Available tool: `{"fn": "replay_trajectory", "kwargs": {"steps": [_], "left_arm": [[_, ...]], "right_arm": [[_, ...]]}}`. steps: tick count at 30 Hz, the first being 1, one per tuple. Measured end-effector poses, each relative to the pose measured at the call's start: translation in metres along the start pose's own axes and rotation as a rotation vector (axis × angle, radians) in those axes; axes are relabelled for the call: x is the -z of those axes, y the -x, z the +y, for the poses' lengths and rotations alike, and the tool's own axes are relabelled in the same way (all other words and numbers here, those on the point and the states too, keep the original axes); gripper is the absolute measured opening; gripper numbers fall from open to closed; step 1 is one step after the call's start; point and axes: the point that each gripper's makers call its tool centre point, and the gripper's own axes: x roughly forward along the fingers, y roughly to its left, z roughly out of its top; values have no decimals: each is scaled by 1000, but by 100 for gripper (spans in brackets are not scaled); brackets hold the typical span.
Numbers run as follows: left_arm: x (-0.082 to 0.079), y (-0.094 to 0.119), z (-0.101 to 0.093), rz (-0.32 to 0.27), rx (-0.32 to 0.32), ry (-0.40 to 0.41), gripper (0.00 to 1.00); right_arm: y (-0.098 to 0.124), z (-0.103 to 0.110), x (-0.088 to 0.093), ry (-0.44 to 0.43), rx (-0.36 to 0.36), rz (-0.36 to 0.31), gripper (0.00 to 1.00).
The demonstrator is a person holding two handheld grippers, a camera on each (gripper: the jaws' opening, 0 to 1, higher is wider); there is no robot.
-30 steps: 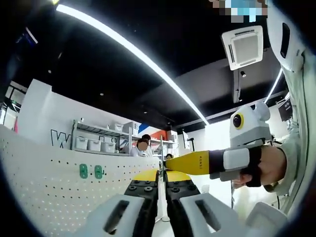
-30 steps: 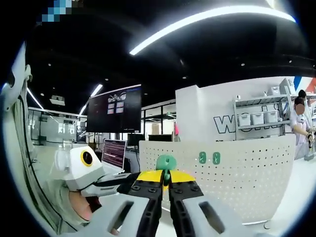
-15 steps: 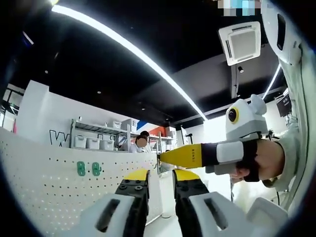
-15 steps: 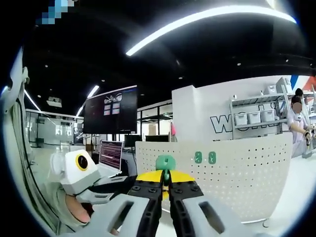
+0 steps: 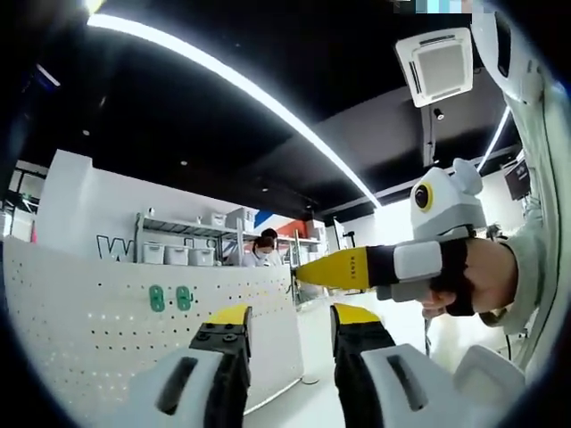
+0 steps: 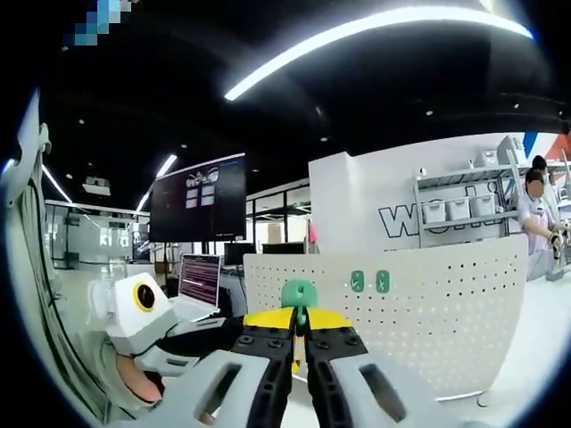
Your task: Insert the hook assembly into the mounting plate slot until the hook locks in place.
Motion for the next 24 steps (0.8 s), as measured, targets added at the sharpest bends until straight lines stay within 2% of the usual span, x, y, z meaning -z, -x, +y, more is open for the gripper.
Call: {"fn": "replay_trajectory", "kwargs": {"steps": [6,15,24], "left_arm": [[6,7,4,23,-30,-12,49],[20,21,7,69,-63,-22,53],[25,29,11,83,-90,-34,53]], "right_arm": [[1,-3,0,16,10,3,1],[2,-14,5,4,37,23,1],[2,-22,10,4,48,35,1]]}}
